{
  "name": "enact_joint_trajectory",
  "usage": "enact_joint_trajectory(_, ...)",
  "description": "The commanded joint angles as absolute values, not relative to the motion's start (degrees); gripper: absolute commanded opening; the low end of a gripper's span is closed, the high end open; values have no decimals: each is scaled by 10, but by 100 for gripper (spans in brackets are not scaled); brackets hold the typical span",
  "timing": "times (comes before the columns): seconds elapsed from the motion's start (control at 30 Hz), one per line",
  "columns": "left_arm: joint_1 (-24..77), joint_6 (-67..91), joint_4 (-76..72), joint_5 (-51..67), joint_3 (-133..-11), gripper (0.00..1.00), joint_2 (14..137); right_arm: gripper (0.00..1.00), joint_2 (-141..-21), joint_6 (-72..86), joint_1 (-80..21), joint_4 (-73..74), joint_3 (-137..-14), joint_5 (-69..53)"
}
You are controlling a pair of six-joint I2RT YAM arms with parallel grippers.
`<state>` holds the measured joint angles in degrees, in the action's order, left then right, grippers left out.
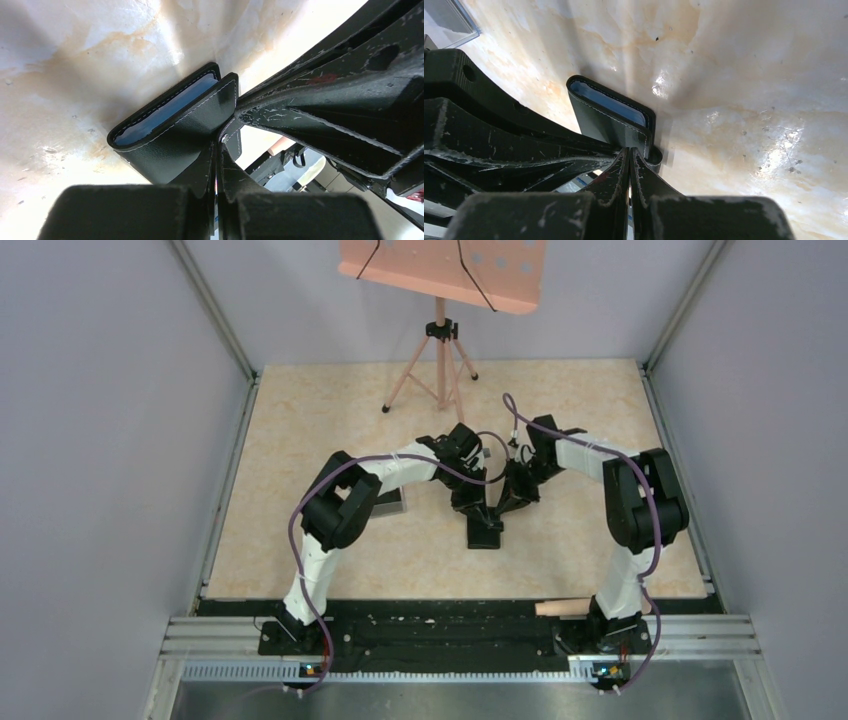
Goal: Put the credit cards into the card holder
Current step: Close the card holder at the center of the board.
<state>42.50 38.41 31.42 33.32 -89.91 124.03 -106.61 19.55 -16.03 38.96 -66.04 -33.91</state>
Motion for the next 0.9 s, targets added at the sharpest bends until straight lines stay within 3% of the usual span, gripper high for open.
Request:
enact_joint_trajectory(0.0, 428, 367, 327, 317, -919, 0, 1212, 0, -1080, 194, -169, 379, -685, -335)
enact_joint_trajectory(0.87, 428, 357, 361, 274, -924, 0, 1198, 0, -1104, 194, -177, 385, -676, -303)
